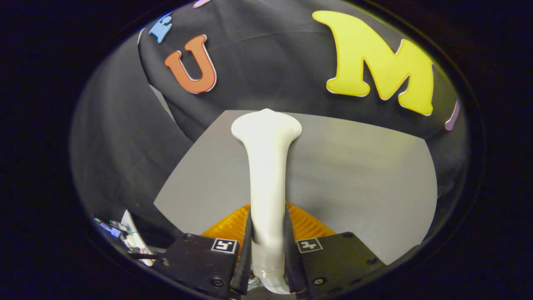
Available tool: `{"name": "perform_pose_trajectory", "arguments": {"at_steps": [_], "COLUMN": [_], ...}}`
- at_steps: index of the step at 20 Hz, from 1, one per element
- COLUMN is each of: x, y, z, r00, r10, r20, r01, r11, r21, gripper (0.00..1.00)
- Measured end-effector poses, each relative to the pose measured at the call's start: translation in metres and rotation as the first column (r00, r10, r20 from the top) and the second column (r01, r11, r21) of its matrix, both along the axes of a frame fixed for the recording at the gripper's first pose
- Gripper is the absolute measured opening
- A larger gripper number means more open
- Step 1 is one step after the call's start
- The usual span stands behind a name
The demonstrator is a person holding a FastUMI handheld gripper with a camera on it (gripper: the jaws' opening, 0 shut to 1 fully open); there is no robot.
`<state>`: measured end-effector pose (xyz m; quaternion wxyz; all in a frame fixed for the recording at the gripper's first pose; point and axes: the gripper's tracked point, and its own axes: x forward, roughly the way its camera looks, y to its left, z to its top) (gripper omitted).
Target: Iron the clothes twice with a garment steamer, once on the left side and once on the right side.
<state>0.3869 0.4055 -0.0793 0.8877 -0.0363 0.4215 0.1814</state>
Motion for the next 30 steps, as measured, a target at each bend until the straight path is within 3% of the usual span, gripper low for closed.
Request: {"name": "perform_pose_trajectory", "arguments": {"at_steps": [6, 13, 20, 30], "x": [-0.014, -0.057, -0.129, -0.248], "y": [-0.007, -0.036, -0.107, -0.234], "z": [0.013, 0.085, 0.141, 0.165], "r00": [0.999, 0.962, 0.868, 0.738], "r10": [-0.048, -0.098, -0.179, -0.347], "r20": [0.019, 0.253, 0.463, 0.578], "r01": [0.046, 0.058, 0.109, 0.312], "r11": [0.994, 0.985, 0.979, 0.936], "r21": [0.096, 0.161, 0.175, 0.164], "gripper": [0.31, 0.3, 0.3, 0.3]}}
